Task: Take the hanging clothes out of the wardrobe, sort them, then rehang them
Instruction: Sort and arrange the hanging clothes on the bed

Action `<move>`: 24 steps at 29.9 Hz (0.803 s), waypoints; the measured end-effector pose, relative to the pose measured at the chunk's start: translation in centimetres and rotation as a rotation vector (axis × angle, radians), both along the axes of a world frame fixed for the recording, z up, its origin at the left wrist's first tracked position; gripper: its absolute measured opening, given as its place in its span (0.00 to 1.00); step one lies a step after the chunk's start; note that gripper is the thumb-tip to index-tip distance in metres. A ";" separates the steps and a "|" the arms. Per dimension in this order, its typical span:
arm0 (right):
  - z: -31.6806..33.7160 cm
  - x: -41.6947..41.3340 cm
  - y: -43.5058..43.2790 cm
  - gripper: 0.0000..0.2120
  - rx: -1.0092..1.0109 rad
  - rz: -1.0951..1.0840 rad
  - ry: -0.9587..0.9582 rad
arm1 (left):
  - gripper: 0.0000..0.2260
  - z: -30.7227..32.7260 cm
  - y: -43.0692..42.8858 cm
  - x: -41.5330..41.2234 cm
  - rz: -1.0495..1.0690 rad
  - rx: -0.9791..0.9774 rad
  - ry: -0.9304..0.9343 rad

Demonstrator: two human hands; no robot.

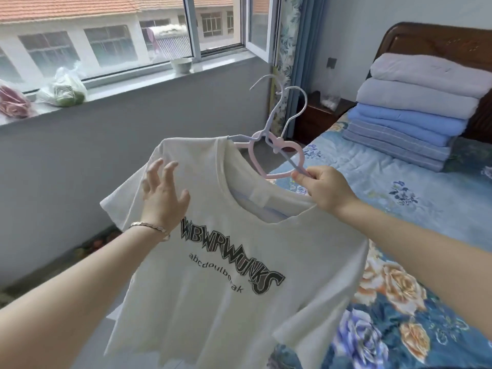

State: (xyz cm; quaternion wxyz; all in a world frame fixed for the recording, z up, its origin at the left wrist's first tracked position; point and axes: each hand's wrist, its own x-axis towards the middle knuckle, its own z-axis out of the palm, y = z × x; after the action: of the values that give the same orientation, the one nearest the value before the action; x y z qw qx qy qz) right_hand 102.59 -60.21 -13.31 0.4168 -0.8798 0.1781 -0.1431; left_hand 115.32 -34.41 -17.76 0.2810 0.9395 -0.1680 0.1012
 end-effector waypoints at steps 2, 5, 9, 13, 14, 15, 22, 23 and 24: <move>-2.5 2.9 -3.8 0.22 0.016 -0.053 0.018 | 0.26 -2.7 -2.3 1.5 -0.010 0.045 0.101; -8.1 8.3 -10.8 0.22 0.043 -0.119 0.069 | 0.23 -7.7 -6.8 4.6 -0.024 0.106 0.229; -16.7 14.5 -19.4 0.23 0.056 -0.204 0.165 | 0.21 -14.3 -13.0 8.7 -0.010 0.147 0.409; -27.2 19.1 -26.8 0.24 0.001 -0.272 0.302 | 0.19 -21.7 -19.5 13.6 0.039 0.147 0.563; -30.1 20.0 -28.3 0.24 -0.018 -0.284 0.348 | 0.19 -23.7 -21.0 14.8 0.053 0.149 0.586; -32.8 20.6 -29.7 0.24 -0.029 -0.300 0.397 | 0.18 -25.4 -22.2 15.7 0.066 0.160 0.611; -45.6 23.2 -37.0 0.20 0.002 -0.404 0.532 | 0.16 -36.2 -26.7 18.8 0.068 0.229 0.724; -46.7 23.7 -38.0 0.20 0.010 -0.401 0.537 | 0.16 -37.3 -27.1 19.1 0.067 0.230 0.730; -47.6 24.2 -38.8 0.20 0.020 -0.404 0.546 | 0.16 -38.1 -27.4 19.5 0.066 0.230 0.731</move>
State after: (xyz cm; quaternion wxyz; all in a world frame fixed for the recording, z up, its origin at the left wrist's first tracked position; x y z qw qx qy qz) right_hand 126.77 -99.02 -60.86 0.3255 -0.8285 0.4552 0.0200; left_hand 134.78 -61.84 -55.87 0.2118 0.9438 -0.0366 -0.2509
